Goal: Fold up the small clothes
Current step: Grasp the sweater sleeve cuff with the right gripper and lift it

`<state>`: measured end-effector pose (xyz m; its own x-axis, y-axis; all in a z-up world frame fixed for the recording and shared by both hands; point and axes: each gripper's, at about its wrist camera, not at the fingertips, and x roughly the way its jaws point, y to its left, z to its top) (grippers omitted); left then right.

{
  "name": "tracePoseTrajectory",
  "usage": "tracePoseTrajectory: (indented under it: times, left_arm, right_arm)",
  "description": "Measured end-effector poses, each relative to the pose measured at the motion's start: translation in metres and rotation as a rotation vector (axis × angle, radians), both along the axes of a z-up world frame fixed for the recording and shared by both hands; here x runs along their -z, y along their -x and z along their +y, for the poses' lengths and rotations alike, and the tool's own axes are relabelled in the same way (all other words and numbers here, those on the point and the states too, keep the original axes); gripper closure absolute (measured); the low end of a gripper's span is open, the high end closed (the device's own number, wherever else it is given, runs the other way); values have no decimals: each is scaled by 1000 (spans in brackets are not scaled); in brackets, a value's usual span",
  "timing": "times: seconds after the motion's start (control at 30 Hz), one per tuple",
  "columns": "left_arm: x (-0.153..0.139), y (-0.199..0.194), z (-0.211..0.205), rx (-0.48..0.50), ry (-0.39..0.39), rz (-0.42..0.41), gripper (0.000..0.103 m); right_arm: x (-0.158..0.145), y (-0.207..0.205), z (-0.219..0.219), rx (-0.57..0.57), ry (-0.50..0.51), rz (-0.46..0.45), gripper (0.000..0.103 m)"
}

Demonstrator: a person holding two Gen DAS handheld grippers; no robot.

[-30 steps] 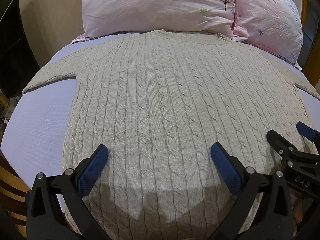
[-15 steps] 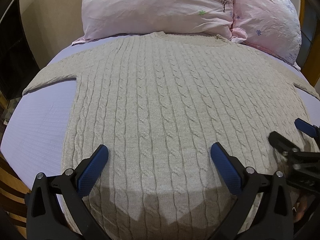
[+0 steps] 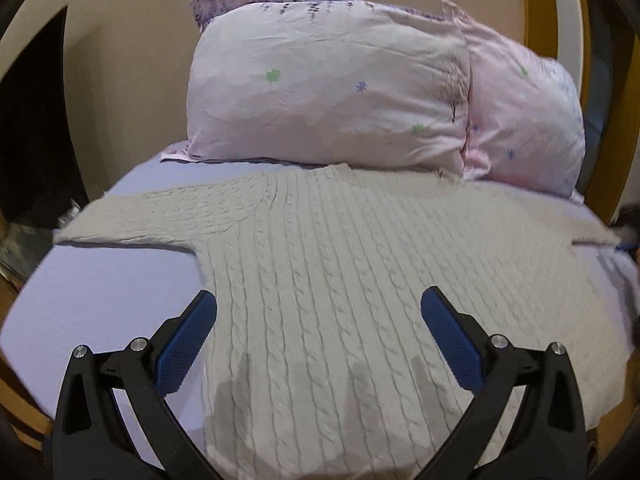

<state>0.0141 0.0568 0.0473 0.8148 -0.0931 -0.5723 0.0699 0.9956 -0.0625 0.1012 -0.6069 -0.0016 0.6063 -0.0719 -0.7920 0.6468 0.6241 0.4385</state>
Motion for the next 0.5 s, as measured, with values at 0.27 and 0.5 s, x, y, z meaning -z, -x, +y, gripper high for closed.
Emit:
tracePoseTrajectory:
  times: [0.27,0.5]
  left_arm:
    - [-3,-20,67,-52,225,-8,1]
    - [-6,-25,139,-229,328,-49,1]
  right_arm:
    - [16,-20,-64,173,-74,-45,64]
    - [-41,-38,-20,31,145,-207,94]
